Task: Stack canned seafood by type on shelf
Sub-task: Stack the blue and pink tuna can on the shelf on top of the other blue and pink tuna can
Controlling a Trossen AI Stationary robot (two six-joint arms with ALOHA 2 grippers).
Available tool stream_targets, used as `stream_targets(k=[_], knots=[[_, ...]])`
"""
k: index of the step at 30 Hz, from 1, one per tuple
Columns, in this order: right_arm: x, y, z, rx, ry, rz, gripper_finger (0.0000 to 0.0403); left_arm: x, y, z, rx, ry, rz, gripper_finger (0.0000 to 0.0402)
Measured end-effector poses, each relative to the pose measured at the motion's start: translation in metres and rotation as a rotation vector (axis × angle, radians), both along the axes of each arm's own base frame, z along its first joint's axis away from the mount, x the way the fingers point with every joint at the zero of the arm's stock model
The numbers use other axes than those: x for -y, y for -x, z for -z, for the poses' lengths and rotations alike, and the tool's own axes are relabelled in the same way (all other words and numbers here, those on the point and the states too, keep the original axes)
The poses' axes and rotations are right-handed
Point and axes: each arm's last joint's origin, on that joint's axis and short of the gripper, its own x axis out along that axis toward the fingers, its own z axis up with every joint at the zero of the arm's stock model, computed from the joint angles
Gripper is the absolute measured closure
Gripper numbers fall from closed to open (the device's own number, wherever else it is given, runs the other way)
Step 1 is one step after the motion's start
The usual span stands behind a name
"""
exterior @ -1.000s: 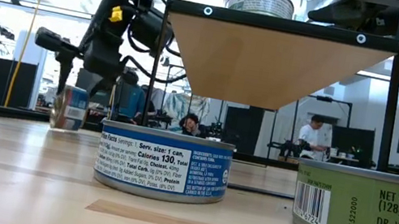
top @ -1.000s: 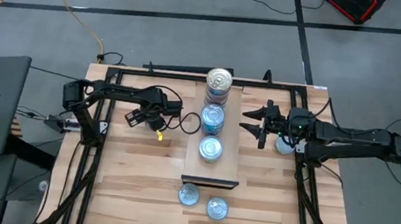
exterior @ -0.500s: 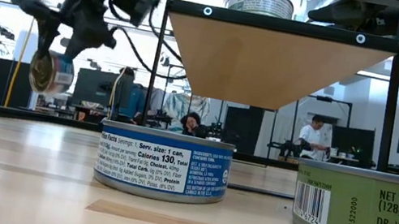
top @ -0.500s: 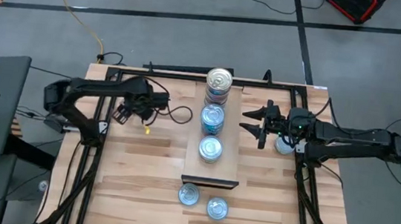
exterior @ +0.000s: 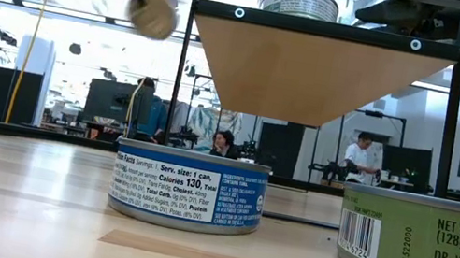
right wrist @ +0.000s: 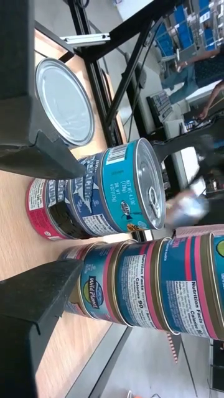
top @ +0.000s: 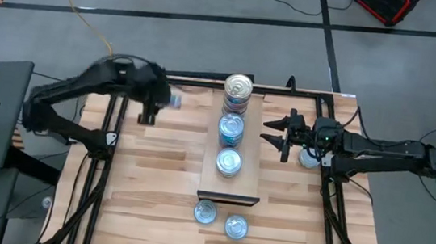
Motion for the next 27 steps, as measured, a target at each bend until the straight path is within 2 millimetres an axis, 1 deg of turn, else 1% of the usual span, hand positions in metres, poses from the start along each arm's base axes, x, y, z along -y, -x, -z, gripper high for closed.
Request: stream_targets(k=[4,6,9,12,16,22,24,27], knots=[[0.000,0.000,0.000,0.001,0.000,0.000,0.0159,0.001,-0.003,-0.046,0.404,0.011,-0.059,0.0210],[0.000,0.000,0.000,0.001,-0.002,0.000,0.0159,0.001,-0.005,-0.063,0.547,0.024,-0.063,0.0201],[0.000,0.000,0.000,0.002,-0.006,0.001,0.0159,-0.005,-0.014,-0.080,0.712,0.058,-0.081,0.0195],[0.001,0.000,0.000,0.004,-0.009,0.004,0.0159,-0.017,-0.031,-0.086,0.829,0.213,-0.071,0.0196],[0.000,0.000,0.000,0.003,-0.010,0.004,0.0159,-0.035,-0.055,-0.092,0.874,0.461,-0.026,0.0200],[0.000,0.000,0.000,0.003,-0.010,0.003,0.0159,-0.053,-0.085,-0.094,0.830,0.775,0.116,0.0199],[0.000,0.000,0.000,0.003,-0.010,0.003,0.0159,-0.060,-0.094,-0.092,0.800,0.857,0.109,0.0199],[0.000,0.000,0.000,0.003,-0.010,0.003,0.0159,-0.073,-0.105,-0.087,0.753,0.915,0.052,0.0199]])
